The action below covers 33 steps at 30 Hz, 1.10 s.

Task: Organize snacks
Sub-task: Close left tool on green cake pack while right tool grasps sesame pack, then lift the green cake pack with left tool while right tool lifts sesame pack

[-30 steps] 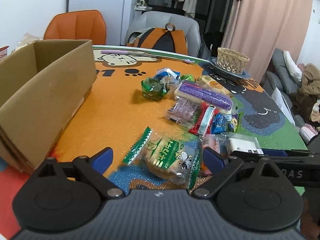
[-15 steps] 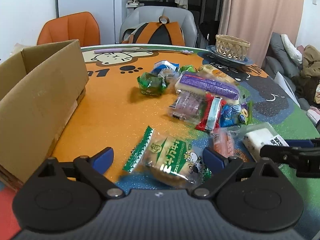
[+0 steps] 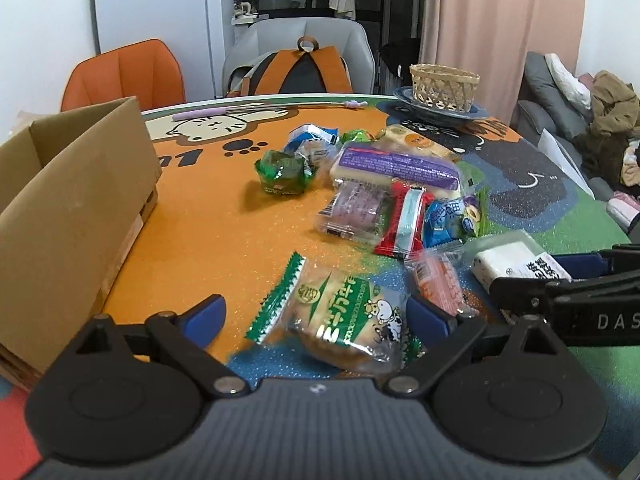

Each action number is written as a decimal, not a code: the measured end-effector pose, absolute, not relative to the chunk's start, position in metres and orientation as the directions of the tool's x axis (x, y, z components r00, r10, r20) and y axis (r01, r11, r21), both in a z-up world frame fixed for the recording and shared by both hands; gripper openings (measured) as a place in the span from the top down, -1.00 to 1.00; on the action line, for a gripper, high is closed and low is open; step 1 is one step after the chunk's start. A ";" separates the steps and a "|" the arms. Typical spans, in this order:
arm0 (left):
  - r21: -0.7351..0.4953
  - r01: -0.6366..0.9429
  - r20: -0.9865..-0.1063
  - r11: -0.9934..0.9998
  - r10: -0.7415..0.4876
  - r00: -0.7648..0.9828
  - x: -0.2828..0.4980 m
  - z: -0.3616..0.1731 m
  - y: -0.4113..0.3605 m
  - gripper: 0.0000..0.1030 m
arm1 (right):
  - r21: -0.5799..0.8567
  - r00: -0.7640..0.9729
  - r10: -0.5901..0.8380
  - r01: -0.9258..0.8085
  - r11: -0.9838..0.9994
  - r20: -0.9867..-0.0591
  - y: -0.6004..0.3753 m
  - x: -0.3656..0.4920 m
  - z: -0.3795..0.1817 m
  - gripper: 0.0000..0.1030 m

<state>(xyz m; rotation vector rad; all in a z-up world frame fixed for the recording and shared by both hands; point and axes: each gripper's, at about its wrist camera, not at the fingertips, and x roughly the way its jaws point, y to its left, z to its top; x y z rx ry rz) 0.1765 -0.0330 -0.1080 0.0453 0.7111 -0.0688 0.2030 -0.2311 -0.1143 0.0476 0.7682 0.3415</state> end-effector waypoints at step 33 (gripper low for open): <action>-0.174 0.071 -0.596 0.982 -0.162 0.786 0.154 -0.104 -0.007 0.16 | 0.186 0.669 0.359 -0.318 0.930 -0.651 -0.224 0.186 -0.105 0.06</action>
